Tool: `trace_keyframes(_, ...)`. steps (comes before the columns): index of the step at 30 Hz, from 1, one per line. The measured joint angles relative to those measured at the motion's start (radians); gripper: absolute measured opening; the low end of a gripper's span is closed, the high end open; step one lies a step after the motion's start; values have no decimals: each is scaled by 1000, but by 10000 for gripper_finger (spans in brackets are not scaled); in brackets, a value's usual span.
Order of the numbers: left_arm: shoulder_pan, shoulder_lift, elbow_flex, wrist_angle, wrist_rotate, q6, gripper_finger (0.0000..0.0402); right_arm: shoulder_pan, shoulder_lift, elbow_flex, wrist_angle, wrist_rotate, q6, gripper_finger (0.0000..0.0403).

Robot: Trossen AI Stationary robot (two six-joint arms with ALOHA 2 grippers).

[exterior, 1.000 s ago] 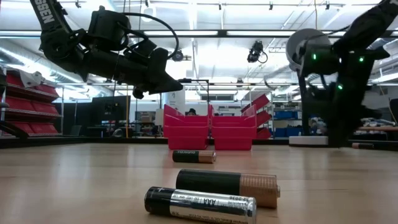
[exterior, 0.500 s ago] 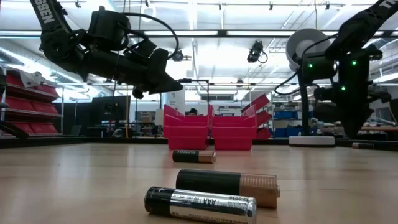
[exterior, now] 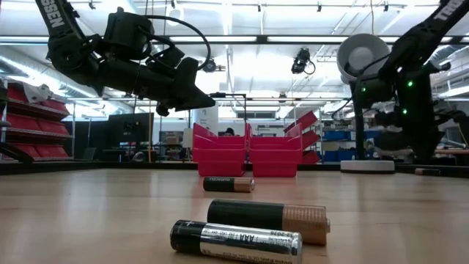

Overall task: Sort batteries
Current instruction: Put the black battery into the left red bin

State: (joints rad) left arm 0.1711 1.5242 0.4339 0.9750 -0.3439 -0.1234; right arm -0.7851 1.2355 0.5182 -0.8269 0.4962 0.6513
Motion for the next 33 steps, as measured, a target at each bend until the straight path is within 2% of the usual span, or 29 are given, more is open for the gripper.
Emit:
trace_keyframes(9, 0, 0, 0, -1, 0, 13, 49, -29, 190, 6, 60, -45, -35, 15)
trace_keyframes(13, 0, 0, 0, -1, 0, 15, 49, 21, 213, 10, 67, -75, -28, 15)
trace_keyframes(15, 0, 0, 0, -1, 0, 15, 49, 63, 197, 26, 51, -100, -14, 14)
trace_keyframes(19, 0, 0, 0, -1, 0, 15, 49, 146, 136, 88, -1, -237, 11, 13)
trace_keyframes(27, -1, 0, 0, -15, 0, 15, 49, 279, 7, 169, -145, -305, 27, 29)
trace_keyframes(33, -2, 0, 0, -21, 0, -9, 49, 332, -10, 155, -254, -372, 73, 58)
